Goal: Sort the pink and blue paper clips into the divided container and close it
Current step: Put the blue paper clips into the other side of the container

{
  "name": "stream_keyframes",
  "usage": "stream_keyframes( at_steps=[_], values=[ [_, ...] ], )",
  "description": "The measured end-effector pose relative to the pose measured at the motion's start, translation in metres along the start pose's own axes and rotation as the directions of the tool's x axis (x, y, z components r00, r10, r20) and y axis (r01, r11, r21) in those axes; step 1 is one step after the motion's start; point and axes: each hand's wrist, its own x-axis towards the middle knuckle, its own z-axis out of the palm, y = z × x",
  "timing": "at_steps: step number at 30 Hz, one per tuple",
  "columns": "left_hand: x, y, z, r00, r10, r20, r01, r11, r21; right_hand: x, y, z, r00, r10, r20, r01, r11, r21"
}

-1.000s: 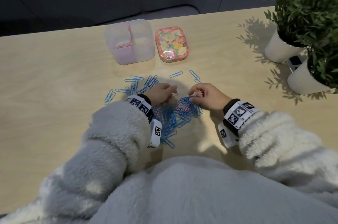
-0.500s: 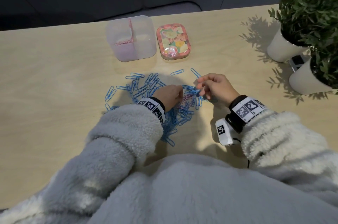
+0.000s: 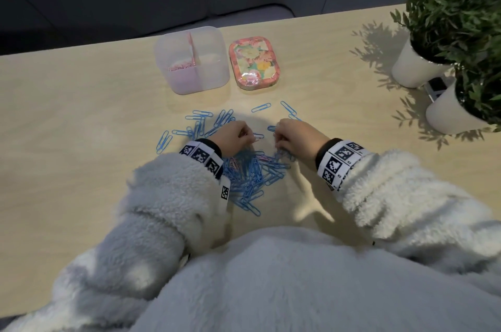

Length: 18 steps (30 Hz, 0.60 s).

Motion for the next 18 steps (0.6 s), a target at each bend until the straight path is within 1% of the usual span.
stream_keyframes(
  at_steps=[2,3,4,6,7,9,10,11,12,15,16,17,18],
  values=[
    [0.001,0.001,-0.002,0.999,-0.014,0.043,0.017,0.996,-0.085,-0.003,0.010,0.000,0.999,0.015,-0.051,-0.007,0.988,0.155],
    [0.001,0.002,-0.003,0.997,-0.024,0.073,0.033,0.991,-0.133,-0.005,0.015,-0.002,0.997,0.042,-0.069,-0.021,0.962,0.271],
    [0.002,0.002,-0.003,0.993,-0.035,0.113,0.055,0.981,-0.184,-0.008,0.019,-0.004,0.994,0.074,-0.086,-0.033,0.914,0.405],
    [0.003,0.004,-0.002,0.981,-0.061,0.185,0.117,0.945,-0.306,-0.015,0.025,-0.011,0.984,0.148,-0.103,-0.049,0.767,0.639],
    [0.005,0.006,-0.001,0.975,-0.086,0.205,0.162,0.908,-0.387,-0.018,0.025,-0.015,0.978,0.187,-0.095,-0.061,0.686,0.725],
    [0.008,0.011,0.003,0.966,-0.149,0.213,0.243,0.808,-0.537,-0.023,0.027,-0.021,0.971,0.237,-0.040,-0.082,0.483,0.871],
    [0.009,0.014,0.005,0.963,-0.174,0.205,0.263,0.775,-0.574,-0.025,0.026,-0.025,0.970,0.241,-0.017,-0.076,0.371,0.926],
    [0.010,0.016,0.008,0.966,-0.178,0.188,0.255,0.776,-0.577,-0.026,0.027,-0.027,0.968,0.249,0.001,-0.067,0.257,0.964],
    [0.011,0.015,0.010,0.974,-0.159,0.161,0.222,0.807,-0.547,-0.027,0.028,-0.030,0.966,0.258,0.027,-0.066,0.143,0.988],
    [0.009,0.016,0.016,0.989,-0.078,0.123,0.118,0.925,-0.361,-0.026,0.029,-0.033,0.949,0.278,0.149,-0.105,-0.168,0.980],
    [0.009,0.016,0.019,0.990,-0.062,0.127,0.098,0.949,-0.298,-0.026,0.029,-0.033,0.944,0.275,0.182,-0.109,-0.261,0.959],
    [0.010,0.017,0.023,0.991,-0.048,0.127,0.076,0.973,-0.218,-0.026,0.031,-0.032,0.943,0.267,0.199,-0.105,-0.329,0.938],
    [0.011,0.018,0.026,0.992,-0.040,0.122,0.054,0.992,-0.115,-0.025,0.032,-0.031,0.945,0.255,0.206,-0.100,-0.375,0.922]
  ],
)
